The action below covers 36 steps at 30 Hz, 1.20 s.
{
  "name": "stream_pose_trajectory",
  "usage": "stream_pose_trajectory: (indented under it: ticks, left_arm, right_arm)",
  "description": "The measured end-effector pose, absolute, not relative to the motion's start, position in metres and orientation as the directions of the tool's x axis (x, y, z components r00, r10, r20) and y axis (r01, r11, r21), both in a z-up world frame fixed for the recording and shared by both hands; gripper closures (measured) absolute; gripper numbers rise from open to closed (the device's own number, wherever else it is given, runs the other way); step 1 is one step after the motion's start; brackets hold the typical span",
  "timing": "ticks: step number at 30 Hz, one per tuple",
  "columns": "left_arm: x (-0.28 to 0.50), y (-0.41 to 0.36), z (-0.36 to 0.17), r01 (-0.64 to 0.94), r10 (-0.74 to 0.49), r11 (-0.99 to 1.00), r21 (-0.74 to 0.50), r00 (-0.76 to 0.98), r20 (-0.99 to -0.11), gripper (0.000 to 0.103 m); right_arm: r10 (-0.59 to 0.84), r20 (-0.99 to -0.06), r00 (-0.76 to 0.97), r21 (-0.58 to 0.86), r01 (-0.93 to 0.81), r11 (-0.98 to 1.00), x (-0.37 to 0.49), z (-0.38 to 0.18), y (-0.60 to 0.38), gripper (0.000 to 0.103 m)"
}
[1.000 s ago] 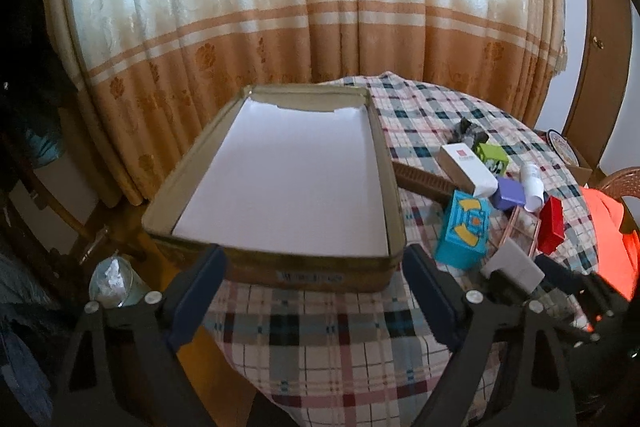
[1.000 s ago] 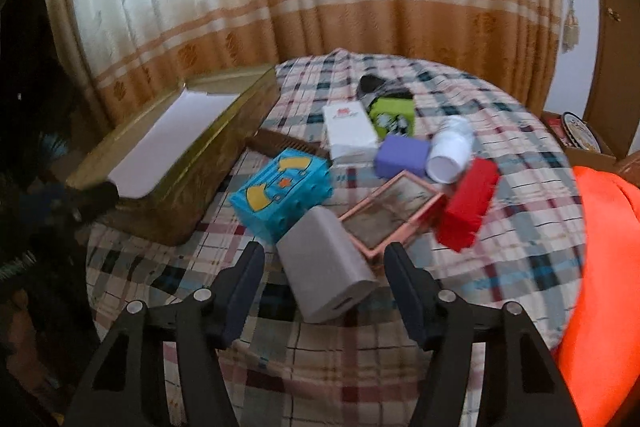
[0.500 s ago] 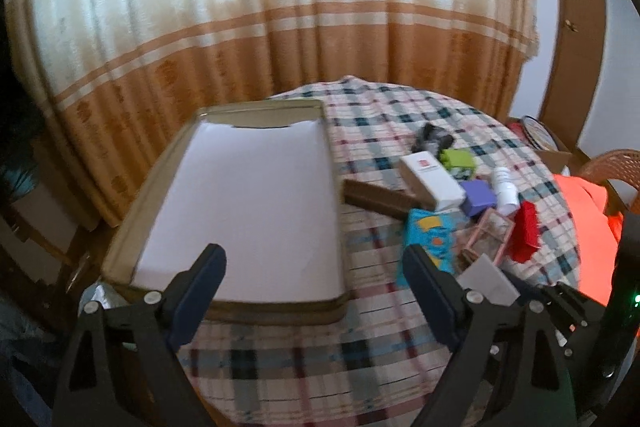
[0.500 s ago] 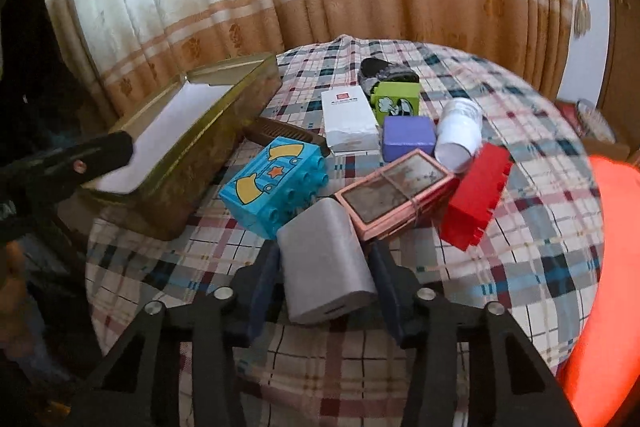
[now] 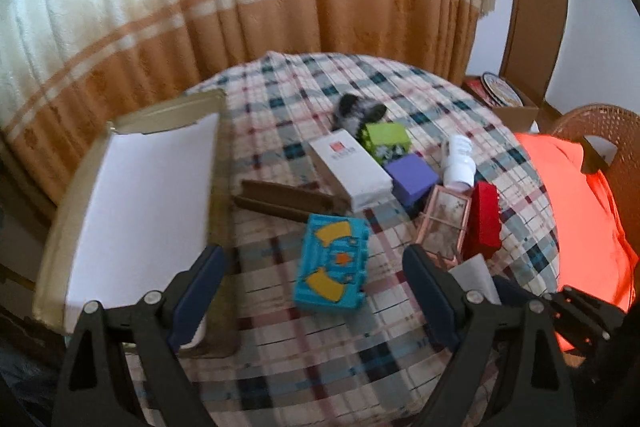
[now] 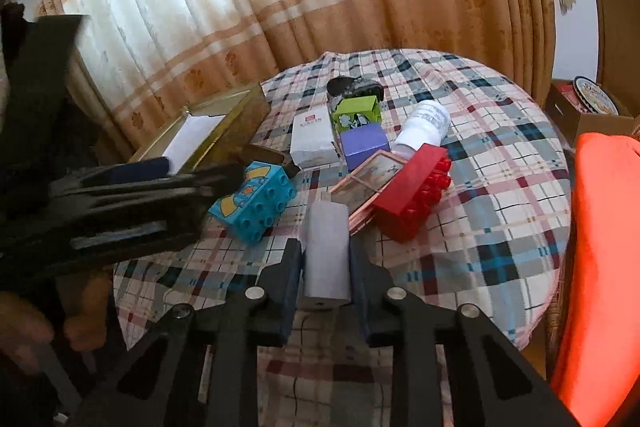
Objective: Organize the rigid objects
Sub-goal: 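Grasp the blue lego block with the left gripper while the right lifts the power bank, then lower the blue block and power bank into the tin tray and open both grippers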
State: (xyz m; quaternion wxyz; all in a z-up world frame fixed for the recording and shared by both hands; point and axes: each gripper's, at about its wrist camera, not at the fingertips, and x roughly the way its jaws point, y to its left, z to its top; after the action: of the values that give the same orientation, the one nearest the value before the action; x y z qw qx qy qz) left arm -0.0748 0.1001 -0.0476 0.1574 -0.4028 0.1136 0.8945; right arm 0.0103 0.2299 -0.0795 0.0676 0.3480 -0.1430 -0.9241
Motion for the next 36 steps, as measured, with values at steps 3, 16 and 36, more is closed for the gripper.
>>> stream_pose_trajectory:
  ticks: [3, 16, 36]
  left_arm:
    - [-0.083, 0.11, -0.059, -0.373, 0.159, -0.923, 0.098, -0.599, -0.784, 0.022]
    - [-0.098, 0.109, -0.079, -0.346, 0.133, -0.934, 0.089, -0.568, -0.813, 0.06]
    - [-0.09, 0.048, -0.027, -0.281, 0.251, -0.956, -0.08, -0.648, -0.719, 0.06]
  right_arm:
    - [-0.238, -0.615, -0.752, 0.315, 0.042, -0.948, 0.013, -0.078, 0.232, 0.076]
    - [-0.317, -0.613, -0.724, 0.429, 0.033, -0.903, 0.004, -0.09, 0.245, 0.076]
    - [-0.275, -0.635, -0.722, 0.375, 0.023, -0.927, -0.002, -0.079, 0.225, 0.078]
